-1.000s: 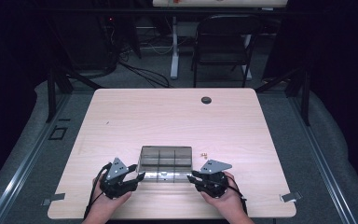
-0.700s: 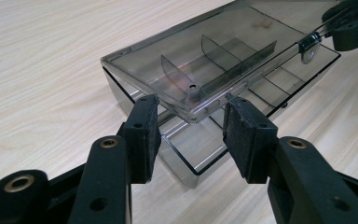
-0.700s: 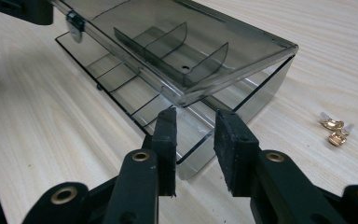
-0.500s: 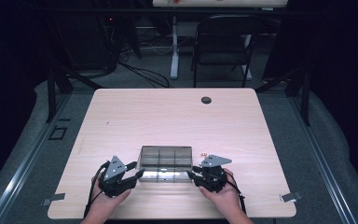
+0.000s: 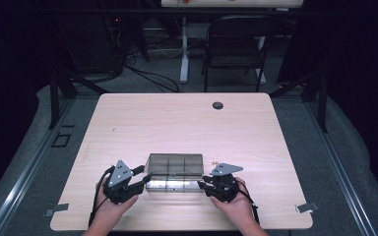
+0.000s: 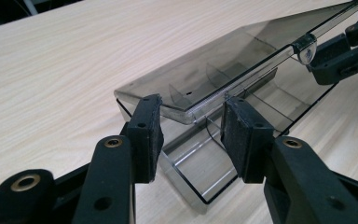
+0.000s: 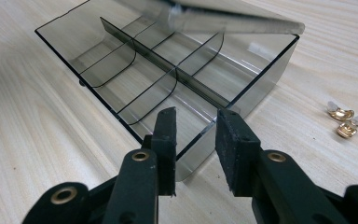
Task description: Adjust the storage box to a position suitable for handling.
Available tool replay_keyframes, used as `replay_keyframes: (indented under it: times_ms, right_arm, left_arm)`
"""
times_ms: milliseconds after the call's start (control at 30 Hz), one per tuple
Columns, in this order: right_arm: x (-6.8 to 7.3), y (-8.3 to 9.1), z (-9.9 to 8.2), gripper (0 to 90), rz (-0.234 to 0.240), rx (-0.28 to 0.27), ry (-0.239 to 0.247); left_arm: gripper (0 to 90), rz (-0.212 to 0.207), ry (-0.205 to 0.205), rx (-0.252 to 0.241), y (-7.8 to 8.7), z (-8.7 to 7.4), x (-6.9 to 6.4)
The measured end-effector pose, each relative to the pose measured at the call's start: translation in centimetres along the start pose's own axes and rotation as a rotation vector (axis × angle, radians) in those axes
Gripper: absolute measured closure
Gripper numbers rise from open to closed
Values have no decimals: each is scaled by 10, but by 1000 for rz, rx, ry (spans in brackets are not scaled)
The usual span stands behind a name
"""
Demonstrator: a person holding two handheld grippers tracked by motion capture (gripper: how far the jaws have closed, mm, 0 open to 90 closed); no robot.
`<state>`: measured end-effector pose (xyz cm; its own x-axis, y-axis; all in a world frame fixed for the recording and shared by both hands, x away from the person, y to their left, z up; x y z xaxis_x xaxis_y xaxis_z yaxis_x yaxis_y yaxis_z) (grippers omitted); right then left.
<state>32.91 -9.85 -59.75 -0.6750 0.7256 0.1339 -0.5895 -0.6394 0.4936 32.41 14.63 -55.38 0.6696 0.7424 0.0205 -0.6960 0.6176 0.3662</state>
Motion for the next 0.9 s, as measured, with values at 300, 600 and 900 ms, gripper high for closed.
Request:
replay_keyframes:
  times_ms: [300, 600, 900]
  right_arm:
    - [-1, 1, 0, 706, -3, -7, 4]
    - [-1, 2, -1, 706, -1, -5, -2]
    - [-1, 1, -1, 706, 0, -6, -2]
  left_arm:
    - [598, 13, -24, -10, 0, 12, 2]
    - [639, 21, -24, -15, -3, 21, 8]
    - [658, 26, -15, -30, -8, 32, 15]
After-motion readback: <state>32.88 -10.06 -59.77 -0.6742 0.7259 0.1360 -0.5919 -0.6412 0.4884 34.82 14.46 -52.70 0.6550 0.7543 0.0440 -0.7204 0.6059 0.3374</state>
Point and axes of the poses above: each handheld gripper's, and its own axes: y roughly backward along the jaws, z roughly out of its top, x roughly to its left, the point moved 7 cm from there along -y, roughly forward along the jaws, and after that the axes turned 10 degrees about -x, right-handed, at the moved point
